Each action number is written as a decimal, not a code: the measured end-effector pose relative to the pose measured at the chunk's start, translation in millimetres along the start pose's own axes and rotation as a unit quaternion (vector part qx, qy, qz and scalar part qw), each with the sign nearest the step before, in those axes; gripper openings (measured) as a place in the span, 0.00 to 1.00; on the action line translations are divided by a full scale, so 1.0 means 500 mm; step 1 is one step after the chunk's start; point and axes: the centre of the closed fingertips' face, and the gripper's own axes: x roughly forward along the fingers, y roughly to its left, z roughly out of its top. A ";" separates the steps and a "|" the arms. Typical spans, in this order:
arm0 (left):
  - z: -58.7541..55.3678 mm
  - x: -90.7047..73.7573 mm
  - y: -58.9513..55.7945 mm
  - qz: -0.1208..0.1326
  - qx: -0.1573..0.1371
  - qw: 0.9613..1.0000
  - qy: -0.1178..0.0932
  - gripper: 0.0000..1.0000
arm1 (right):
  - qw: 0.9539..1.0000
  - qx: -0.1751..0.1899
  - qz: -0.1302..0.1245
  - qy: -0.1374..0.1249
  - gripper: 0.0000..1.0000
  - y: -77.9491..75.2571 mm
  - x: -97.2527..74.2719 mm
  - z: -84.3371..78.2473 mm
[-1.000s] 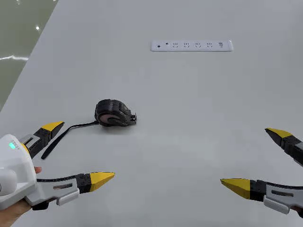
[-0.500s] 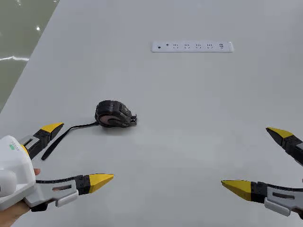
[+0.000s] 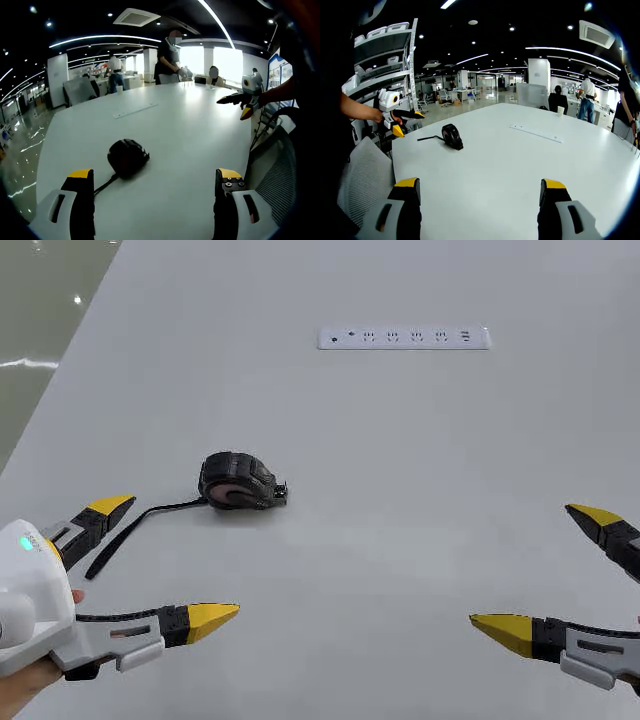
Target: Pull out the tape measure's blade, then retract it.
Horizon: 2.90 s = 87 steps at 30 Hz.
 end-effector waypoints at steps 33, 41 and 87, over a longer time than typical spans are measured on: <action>0.013 0.038 0.044 -0.031 0.036 0.998 0.034 0.99 | 0.996 -0.042 0.067 0.045 0.95 -0.007 0.043 0.019; 0.015 0.046 0.058 -0.039 0.043 0.997 0.041 0.98 | 0.994 -0.056 0.086 0.048 0.91 -0.018 0.064 0.022; 0.002 0.129 0.112 -0.107 0.096 0.985 0.097 0.68 | 0.968 -0.144 0.187 0.084 0.68 -0.022 0.209 0.021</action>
